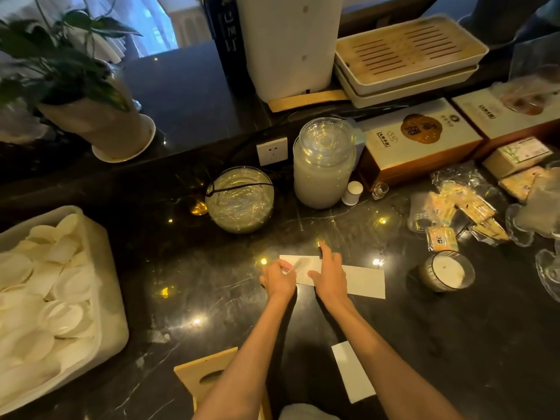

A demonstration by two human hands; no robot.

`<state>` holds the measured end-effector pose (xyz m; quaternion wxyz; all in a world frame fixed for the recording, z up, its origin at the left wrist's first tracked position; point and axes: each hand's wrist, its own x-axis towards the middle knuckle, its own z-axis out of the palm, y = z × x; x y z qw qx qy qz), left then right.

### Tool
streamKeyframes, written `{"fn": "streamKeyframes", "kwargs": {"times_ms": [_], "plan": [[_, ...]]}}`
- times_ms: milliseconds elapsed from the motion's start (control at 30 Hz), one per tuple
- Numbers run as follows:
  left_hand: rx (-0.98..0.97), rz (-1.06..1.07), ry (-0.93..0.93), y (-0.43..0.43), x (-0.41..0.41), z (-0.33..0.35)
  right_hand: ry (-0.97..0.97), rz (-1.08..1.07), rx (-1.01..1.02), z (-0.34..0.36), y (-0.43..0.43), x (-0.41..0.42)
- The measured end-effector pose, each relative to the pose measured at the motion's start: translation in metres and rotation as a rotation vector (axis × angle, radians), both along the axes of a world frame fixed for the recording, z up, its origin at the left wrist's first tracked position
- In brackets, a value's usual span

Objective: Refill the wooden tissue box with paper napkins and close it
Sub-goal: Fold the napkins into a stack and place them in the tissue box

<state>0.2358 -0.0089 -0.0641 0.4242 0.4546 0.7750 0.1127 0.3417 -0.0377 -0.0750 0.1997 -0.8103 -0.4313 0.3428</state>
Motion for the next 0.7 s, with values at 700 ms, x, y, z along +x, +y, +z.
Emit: {"fn": "streamKeyframes", "kwargs": {"times_ms": [700], "plan": [[-0.044, -0.3, -0.202, -0.028, 0.065, -0.006, 0.218, -0.346, -0.013, 0.021, -0.054, 0.095]]}}
